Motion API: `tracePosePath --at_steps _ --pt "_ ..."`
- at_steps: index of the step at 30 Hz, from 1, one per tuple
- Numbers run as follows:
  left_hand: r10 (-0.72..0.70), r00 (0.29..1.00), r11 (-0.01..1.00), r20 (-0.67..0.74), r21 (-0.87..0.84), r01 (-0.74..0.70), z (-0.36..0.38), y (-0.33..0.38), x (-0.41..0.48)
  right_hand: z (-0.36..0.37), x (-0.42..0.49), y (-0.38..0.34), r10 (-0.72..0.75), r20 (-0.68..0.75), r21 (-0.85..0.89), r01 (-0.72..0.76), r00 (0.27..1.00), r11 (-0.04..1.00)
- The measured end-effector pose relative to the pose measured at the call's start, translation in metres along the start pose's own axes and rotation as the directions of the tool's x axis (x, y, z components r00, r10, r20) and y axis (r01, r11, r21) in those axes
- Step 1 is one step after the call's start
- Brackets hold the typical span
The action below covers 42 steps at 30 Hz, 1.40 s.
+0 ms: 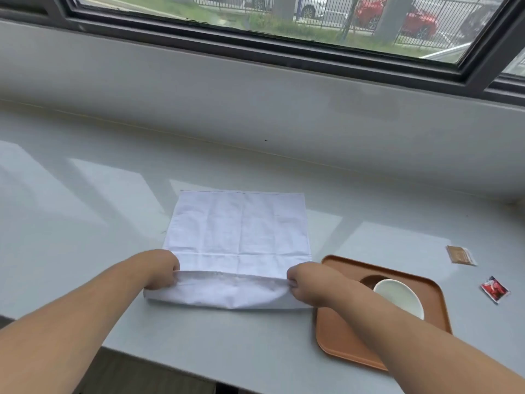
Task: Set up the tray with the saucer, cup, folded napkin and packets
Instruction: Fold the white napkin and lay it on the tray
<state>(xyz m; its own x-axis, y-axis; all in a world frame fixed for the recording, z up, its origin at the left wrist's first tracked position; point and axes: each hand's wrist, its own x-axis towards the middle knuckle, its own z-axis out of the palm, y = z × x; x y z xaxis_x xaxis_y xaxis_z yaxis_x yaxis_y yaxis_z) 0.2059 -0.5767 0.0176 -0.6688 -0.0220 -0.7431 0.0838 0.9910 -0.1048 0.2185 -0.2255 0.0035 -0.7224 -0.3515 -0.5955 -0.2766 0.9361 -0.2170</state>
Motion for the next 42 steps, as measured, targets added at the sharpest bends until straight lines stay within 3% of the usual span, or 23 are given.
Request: tracePosePath --at_steps 6,16,22,33,42 --pt "-0.168 0.959 0.912 -0.230 -0.406 0.062 0.002 -0.025 0.019 -0.027 0.027 0.014 0.149 -0.187 0.146 -0.122 0.971 0.982" --pt "-0.293 0.922 0.539 -0.254 -0.840 -0.060 -0.035 -0.062 0.078 -0.084 0.083 0.051 0.403 -0.224 0.578 -0.212 0.887 0.788" --pt "-0.294 0.916 0.516 -0.274 -0.852 -0.089 -0.057 -0.077 0.127 -0.096 0.120 0.065 0.493 -0.245 0.688 -0.208 0.834 0.695" --pt "-0.303 0.905 0.598 -0.299 -0.799 -0.064 -0.081 -0.091 0.191 -0.114 0.185 0.084 0.590 -0.236 0.695 -0.290 0.773 0.658" --pt "-0.303 0.921 0.554 -0.245 -0.832 -0.038 -0.092 -0.094 0.209 -0.110 0.214 0.096 0.616 -0.243 0.675 -0.325 0.749 0.663"
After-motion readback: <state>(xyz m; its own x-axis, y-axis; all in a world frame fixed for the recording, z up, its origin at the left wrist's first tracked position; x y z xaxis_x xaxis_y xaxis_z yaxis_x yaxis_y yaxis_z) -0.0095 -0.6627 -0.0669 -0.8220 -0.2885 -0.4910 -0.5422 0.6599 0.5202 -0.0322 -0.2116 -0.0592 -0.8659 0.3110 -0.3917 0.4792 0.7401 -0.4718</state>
